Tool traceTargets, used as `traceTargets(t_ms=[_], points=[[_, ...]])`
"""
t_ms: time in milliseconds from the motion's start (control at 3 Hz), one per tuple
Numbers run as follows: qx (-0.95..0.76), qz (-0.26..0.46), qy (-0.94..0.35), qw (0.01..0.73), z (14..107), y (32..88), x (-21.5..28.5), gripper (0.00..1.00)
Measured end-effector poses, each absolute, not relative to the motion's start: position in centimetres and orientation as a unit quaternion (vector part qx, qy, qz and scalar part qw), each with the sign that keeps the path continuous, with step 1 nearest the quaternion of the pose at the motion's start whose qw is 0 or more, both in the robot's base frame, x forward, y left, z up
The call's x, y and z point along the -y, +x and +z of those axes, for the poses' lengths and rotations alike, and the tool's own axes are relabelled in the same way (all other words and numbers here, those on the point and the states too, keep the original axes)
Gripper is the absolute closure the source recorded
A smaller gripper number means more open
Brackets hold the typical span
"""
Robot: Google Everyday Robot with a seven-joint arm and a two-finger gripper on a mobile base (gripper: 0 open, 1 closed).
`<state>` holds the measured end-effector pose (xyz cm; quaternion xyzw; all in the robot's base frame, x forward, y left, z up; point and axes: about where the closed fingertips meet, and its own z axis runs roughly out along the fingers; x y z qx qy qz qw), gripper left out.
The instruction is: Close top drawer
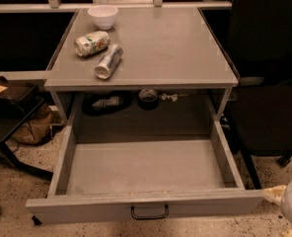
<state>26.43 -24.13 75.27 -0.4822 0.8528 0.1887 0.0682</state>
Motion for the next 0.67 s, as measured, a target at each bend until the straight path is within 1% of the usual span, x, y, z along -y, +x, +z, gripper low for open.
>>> traceTargets(t_ms=[333, 667], points=[[-0.827, 0.242, -0.505, 0.044, 72.19, 25.42, 22.63, 0.00], [-0.827, 0.246, -0.504, 0.044, 71.62, 25.37, 22.58, 0.00]])
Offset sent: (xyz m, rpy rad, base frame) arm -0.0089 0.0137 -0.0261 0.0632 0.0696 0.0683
